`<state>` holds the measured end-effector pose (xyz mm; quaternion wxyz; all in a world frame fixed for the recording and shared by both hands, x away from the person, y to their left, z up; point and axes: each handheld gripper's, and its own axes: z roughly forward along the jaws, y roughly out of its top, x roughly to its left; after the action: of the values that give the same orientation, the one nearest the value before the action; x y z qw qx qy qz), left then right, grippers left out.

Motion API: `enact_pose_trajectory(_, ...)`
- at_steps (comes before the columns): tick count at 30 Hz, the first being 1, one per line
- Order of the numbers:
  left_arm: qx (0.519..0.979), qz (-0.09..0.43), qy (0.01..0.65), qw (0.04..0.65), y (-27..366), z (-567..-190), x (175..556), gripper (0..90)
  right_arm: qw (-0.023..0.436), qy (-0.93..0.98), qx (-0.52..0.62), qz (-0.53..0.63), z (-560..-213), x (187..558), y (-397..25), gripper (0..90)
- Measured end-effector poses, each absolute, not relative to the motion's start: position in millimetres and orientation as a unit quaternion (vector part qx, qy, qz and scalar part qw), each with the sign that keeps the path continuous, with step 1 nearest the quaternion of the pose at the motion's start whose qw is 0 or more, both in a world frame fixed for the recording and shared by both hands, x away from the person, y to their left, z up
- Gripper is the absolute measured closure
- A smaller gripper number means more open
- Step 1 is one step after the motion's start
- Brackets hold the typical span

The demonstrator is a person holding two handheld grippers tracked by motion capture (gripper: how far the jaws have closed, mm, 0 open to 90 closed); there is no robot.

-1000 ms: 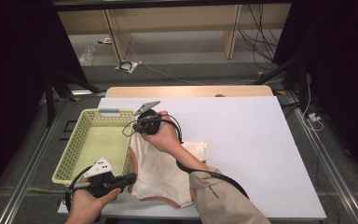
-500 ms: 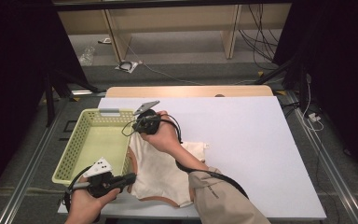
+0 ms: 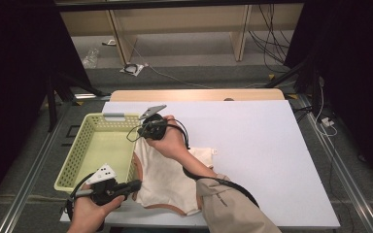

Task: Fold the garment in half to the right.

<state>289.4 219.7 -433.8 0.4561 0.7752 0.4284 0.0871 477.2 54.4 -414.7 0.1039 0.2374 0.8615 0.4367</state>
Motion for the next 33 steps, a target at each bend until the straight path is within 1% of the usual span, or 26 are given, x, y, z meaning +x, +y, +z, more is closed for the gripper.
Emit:
enact_pose_trajectory(14,0.78,0.083,0.421,0.457,206,-434,291,86.7,0.114,0.859,0.243,0.436,-420,475,46,89.2)
enact_pose_trajectory(21,0.782,0.083,0.414,0.458,199,-433,292,86.7,0.134,0.857,0.236,0.438,-418,472,38,89.3)
enact_pose_trajectory(33,0.787,0.08,0.403,0.461,186,-432,294,86.7,0.134,0.851,0.247,0.443,-420,471,24,89.3)
